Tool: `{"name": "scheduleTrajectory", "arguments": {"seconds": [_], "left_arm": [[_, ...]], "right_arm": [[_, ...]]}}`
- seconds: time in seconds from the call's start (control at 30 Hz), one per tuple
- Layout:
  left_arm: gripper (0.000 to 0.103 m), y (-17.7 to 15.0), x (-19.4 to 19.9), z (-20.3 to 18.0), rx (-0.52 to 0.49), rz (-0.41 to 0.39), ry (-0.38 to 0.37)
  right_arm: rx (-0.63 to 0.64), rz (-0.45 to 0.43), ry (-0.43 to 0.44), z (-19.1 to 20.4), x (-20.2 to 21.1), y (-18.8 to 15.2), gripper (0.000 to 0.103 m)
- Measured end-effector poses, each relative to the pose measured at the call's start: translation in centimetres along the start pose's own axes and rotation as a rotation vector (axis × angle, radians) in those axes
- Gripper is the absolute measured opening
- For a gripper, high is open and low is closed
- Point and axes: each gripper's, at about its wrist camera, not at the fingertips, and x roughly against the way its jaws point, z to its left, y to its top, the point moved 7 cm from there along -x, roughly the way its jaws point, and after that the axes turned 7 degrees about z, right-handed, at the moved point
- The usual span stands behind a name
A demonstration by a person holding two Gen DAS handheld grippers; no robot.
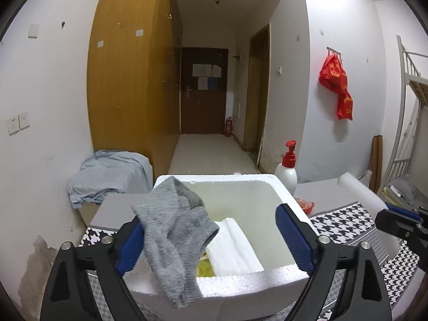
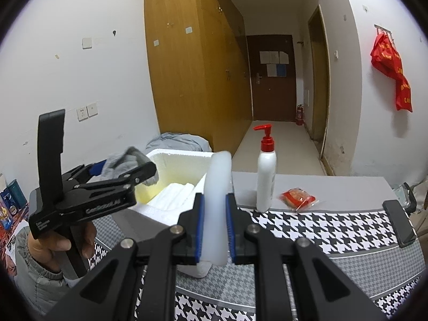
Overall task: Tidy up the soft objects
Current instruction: 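Open the left gripper to drop the grey sock into the foam box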
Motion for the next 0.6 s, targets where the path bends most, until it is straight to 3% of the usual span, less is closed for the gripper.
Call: {"name": "scheduleTrajectory", "arguments": {"seconds": [0.13, 0.33, 0.6], "left_arm": [[0.095, -0.1, 0.0, -1.3, -0.075, 0.021, -0.014], [0.095, -0.4, 0.8, -1.8, -0.09, 0.03, -0.107], [0.095, -0.6, 2.1, -1.8, -0.126, 0.004, -0.15]], "right_arm": [[-0.014, -0.003, 0.0, -0.2, 0.3, -0.2, 0.019], [-0.011, -0.003, -0.005, -0.2, 0.4, -0.3, 0.019], [-0.005, -0.001, 0.001, 0.2, 0.5, -0.2, 0.019]]}}
